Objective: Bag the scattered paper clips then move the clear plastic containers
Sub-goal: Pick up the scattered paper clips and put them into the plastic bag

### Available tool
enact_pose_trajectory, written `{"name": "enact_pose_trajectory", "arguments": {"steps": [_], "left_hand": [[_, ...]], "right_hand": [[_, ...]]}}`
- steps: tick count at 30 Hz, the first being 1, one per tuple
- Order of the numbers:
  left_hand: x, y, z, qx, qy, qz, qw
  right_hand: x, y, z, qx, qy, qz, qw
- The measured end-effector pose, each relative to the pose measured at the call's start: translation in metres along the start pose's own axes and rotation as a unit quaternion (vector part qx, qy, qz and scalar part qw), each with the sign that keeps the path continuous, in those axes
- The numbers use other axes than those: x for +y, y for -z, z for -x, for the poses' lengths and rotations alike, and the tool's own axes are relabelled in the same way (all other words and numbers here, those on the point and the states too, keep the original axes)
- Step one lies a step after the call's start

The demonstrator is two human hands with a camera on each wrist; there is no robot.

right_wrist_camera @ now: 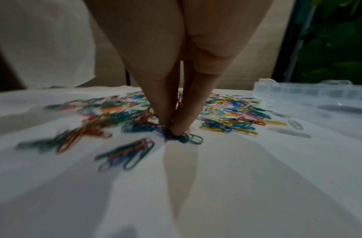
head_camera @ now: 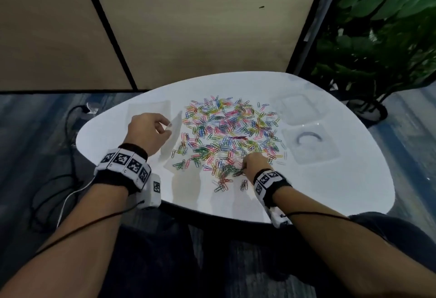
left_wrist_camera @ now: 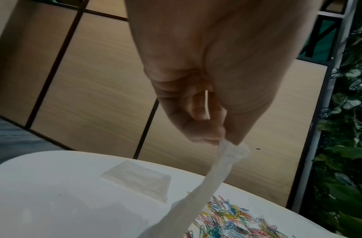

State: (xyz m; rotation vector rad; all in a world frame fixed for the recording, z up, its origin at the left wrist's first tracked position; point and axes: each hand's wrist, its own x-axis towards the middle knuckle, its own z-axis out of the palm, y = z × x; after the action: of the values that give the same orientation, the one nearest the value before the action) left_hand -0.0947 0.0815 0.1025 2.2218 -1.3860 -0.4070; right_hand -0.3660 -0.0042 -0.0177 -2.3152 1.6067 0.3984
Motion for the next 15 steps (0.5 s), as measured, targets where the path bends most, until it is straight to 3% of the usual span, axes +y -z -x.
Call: {"name": "enact_pose_trajectory", "arguments": {"steps": [3, 6, 8, 10, 11, 13, 15], "left_hand": [[0.014, 0.003, 0.009, -0.031, -0.016, 0.003, 0.999], [0.029, 0.007, 0.014, -0.064, -0.027, -0.016, 0.997], [0.033, 0.001, 0.014, -0.055, -0.026, 0.011, 0.998], [0.036, -0.009, 0.012, -0.056, -0.043, 0.006, 0.997], [0.038, -0.016, 0.011, -0.06, -0.057, -0.001, 0.997], [0.047, -0.023, 0.008, -0.05, -0.084, 0.023, 0.995], [0.056, -0.025, 0.001, -0.039, -0.097, 0.044, 0.994]], "right_hand": [[0.015, 0.021, -0.01, -0.023, -0.026, -0.052, 0.998], [0.026, 0.055, -0.009, -0.05, -0.051, -0.25, 0.966], [0.02, 0.083, 0.002, -0.036, -0.049, -0.468, 0.881], [0.001, 0.112, 0.016, -0.04, -0.011, -0.669, 0.742], [-0.01, 0.125, 0.024, -0.048, 0.014, -0.723, 0.689], [-0.03, 0.144, 0.034, -0.06, 0.055, -0.78, 0.621], [-0.046, 0.149, 0.033, -0.061, 0.073, -0.801, 0.592]]}}
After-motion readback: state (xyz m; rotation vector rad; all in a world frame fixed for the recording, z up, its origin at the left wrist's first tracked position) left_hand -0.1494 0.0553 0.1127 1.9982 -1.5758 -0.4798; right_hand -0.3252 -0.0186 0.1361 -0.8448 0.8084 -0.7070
